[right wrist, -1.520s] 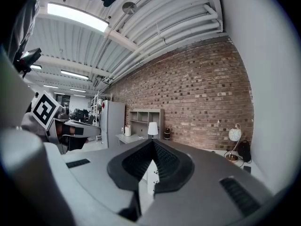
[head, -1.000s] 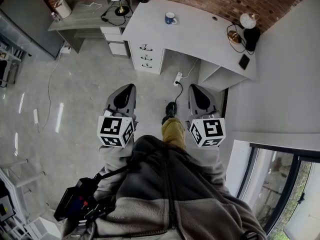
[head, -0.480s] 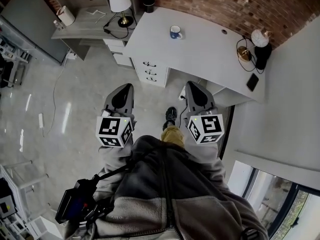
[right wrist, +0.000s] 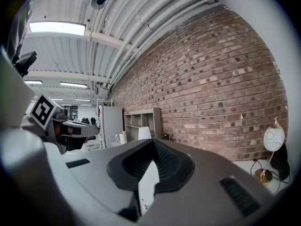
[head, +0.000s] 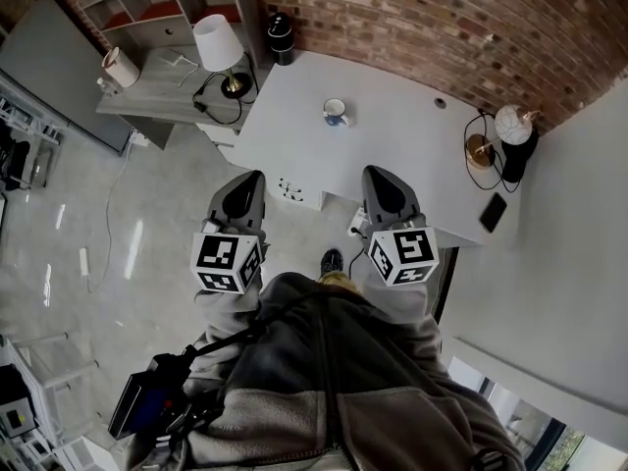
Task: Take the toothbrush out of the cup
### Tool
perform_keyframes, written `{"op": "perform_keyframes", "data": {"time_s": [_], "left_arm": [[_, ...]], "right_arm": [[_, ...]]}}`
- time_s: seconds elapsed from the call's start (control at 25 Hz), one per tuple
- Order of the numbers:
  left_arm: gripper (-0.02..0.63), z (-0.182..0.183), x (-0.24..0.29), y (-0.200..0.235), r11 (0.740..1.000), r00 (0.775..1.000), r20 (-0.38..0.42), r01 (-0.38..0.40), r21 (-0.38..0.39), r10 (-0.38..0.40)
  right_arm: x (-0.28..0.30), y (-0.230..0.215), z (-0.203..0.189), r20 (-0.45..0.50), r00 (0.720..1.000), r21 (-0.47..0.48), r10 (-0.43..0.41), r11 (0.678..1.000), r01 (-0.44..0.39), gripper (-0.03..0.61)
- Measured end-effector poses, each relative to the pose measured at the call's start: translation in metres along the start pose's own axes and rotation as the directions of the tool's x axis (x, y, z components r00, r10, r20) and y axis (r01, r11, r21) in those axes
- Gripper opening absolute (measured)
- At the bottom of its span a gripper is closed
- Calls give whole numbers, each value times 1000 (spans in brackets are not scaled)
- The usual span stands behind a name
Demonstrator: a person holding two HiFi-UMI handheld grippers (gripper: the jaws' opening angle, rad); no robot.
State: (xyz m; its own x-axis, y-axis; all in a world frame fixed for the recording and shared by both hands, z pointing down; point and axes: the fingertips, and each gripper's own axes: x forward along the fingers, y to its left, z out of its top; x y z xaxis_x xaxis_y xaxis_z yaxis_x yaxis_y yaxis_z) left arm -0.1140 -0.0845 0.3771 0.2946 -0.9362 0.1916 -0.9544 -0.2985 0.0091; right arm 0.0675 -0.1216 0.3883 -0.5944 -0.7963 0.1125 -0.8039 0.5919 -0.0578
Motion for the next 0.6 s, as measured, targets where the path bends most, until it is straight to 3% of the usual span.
{"op": "perform_keyframes", "data": {"time_s": [0.32, 0.6], "left_arm": [[5, 17, 87, 2, 1000, 1000, 0, 24, 2, -24], [5, 26, 129, 2, 1000, 1000, -4, 20, 1, -20]], "right_arm": [[55, -56, 1, -28, 999, 3, 39, 999, -39, 2], [86, -83, 2, -52, 995, -2, 88, 996, -88, 2]]}}
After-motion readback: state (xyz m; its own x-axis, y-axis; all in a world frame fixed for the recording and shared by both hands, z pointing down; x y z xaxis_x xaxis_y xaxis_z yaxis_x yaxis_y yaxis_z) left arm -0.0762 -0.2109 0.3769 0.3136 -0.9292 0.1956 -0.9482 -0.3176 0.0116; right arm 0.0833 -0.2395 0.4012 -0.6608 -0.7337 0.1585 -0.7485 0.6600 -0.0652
